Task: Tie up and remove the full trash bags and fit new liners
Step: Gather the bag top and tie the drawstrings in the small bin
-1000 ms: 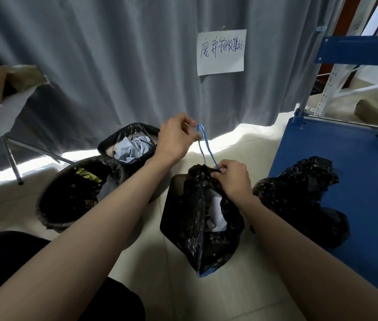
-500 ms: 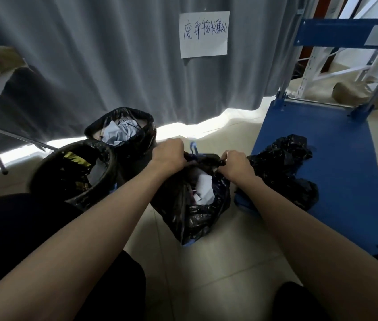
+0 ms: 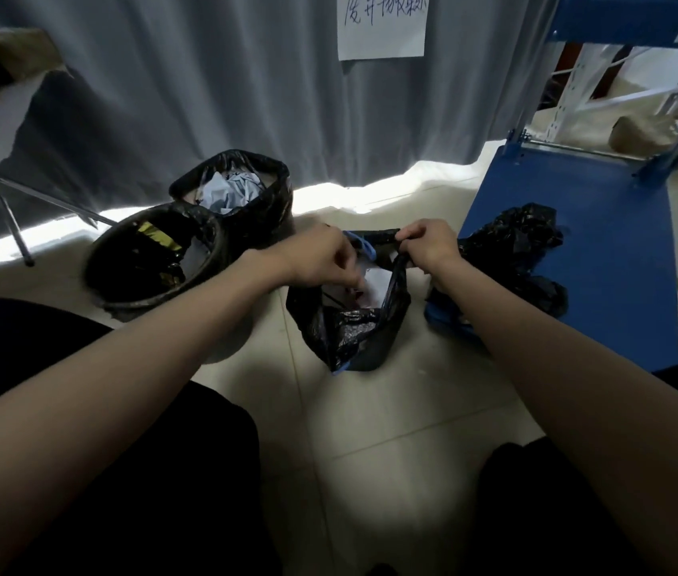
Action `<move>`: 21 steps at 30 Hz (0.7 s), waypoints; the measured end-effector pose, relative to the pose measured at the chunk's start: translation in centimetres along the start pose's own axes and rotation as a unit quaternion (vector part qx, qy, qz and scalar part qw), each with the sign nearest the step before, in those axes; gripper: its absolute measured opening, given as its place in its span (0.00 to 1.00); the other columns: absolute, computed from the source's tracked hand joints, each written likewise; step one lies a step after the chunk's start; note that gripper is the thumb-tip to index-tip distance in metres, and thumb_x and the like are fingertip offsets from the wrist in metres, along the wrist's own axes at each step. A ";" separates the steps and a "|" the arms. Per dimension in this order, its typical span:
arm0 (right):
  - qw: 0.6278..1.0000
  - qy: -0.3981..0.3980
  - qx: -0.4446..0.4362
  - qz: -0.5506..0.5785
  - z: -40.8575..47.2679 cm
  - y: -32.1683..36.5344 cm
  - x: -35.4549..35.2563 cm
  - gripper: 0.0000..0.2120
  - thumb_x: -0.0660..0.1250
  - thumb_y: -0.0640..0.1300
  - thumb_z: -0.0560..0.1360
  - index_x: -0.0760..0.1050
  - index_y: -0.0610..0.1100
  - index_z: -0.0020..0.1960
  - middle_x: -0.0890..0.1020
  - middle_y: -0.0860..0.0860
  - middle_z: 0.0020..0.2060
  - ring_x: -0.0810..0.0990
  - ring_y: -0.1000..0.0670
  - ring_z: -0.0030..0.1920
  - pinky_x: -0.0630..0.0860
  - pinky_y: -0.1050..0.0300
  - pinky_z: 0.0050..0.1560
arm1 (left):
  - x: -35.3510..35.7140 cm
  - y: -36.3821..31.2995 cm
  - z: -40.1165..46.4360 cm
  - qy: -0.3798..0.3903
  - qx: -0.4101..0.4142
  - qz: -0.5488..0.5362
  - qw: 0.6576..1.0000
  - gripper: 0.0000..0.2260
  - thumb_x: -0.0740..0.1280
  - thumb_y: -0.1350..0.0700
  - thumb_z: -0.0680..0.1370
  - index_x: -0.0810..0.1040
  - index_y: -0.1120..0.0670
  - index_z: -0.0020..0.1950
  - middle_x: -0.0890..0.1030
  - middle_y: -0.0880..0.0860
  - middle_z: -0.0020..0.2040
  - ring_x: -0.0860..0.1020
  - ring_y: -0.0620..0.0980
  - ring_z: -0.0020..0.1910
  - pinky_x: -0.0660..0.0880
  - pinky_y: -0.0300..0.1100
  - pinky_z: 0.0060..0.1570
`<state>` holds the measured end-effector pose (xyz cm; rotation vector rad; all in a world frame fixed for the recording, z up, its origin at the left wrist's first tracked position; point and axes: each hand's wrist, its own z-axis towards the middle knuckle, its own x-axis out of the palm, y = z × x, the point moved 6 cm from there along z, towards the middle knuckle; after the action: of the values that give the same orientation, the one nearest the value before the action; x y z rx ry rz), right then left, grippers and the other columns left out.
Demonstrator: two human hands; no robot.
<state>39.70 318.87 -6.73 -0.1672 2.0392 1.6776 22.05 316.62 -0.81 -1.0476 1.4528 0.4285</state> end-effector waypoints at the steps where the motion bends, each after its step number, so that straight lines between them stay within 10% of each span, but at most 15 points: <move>1: 1.000 -0.003 0.012 0.024 -0.2 0.0 0.0 0.12 0.64 0.30 0.75 0.80 0.44 0.41 0.83 0.43 0.46 0.80 0.47 0.35 0.67 0.70 0.20 | 0.9 -1.0 -0.5 0.018 0.015 0.016 1.000 0.18 0.72 0.37 0.69 0.81 0.52 0.35 0.80 0.48 0.30 0.78 0.46 0.33 0.76 0.46 0.40; 8: 0.987 -0.051 0.065 0.136 -0.2 -0.4 -0.6 0.14 0.62 0.28 0.73 0.82 0.42 0.46 0.84 0.40 0.48 0.84 0.40 0.47 0.65 0.69 0.18 | 6.4 -3.0 -2.2 0.011 0.034 0.282 0.959 0.23 0.71 0.35 0.66 0.80 0.52 0.47 0.79 0.52 0.50 0.78 0.53 0.50 0.67 0.44 0.51; 12: 0.990 -0.058 0.061 0.112 0.6 -0.9 -0.9 0.12 0.64 0.31 0.72 0.80 0.45 0.39 0.84 0.42 0.47 0.84 0.43 0.45 0.70 0.65 0.22 | 5.4 -1.7 -1.5 0.020 -0.004 0.215 0.976 0.12 0.71 0.44 0.69 0.72 0.49 0.41 0.80 0.53 0.48 0.79 0.56 0.49 0.68 0.44 0.47; 18: 0.957 -0.080 -0.096 -0.263 -0.6 2.9 -1.2 0.10 0.61 0.41 0.78 0.81 0.40 0.45 0.70 0.45 0.57 0.72 0.46 0.54 0.75 0.50 0.49 | 1.1 0.4 -0.5 -0.014 -0.052 0.003 0.999 0.08 0.69 0.50 0.72 0.73 0.51 0.40 0.78 0.51 0.40 0.77 0.52 0.42 0.75 0.46 0.44; 21: 0.952 0.094 -0.135 -0.257 -2.1 5.0 0.5 0.10 0.63 0.36 0.75 0.83 0.41 0.43 0.80 0.48 0.50 0.77 0.48 0.50 0.74 0.56 0.47 | -0.5 0.4 -0.3 -0.046 -0.040 -0.022 0.998 0.06 0.68 0.53 0.73 0.73 0.53 0.41 0.79 0.53 0.40 0.76 0.53 0.41 0.73 0.45 0.44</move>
<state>36.66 318.16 -2.28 -0.8992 1.6769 1.6279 21.43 316.77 -0.44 -1.1066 1.3384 0.4998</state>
